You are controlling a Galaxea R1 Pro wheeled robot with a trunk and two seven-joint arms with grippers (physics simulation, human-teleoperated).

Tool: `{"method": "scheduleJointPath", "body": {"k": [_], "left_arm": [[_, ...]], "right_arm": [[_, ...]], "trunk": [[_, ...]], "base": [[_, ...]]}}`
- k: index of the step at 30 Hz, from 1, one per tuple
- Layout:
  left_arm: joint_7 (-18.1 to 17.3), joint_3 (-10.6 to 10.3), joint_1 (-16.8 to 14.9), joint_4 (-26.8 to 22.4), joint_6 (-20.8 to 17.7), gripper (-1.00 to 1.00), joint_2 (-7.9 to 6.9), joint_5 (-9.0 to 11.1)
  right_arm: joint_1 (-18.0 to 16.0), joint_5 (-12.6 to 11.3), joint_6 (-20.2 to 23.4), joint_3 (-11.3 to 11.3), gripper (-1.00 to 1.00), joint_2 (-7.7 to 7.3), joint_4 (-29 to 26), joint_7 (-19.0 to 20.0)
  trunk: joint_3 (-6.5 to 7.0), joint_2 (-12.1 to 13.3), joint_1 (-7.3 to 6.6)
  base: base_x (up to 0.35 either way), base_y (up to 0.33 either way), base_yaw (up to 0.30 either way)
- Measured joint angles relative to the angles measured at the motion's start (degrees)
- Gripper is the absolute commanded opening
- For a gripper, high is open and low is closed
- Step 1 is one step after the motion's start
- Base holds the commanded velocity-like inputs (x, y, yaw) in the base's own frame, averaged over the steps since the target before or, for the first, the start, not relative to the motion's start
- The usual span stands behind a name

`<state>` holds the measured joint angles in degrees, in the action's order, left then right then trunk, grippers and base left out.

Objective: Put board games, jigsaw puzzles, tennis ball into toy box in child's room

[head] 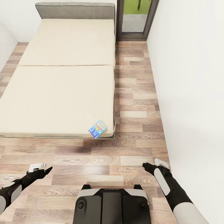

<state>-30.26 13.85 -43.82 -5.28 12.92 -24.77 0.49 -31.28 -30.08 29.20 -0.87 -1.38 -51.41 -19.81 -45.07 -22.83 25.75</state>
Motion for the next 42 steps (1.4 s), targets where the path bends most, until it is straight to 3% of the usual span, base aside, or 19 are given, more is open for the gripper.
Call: {"method": "scheduleJointPath", "body": {"k": [42], "left_arm": [[0.0,0.0,0.0,0.0,0.1,1.00,0.18,0.0]], "right_arm": [[0.0,0.0,0.0,0.0,1.00,0.02,0.0,0.0]], "trunk": [[3.83,0.0,0.00]], "base": [[0.000,0.000,0.000]]}}
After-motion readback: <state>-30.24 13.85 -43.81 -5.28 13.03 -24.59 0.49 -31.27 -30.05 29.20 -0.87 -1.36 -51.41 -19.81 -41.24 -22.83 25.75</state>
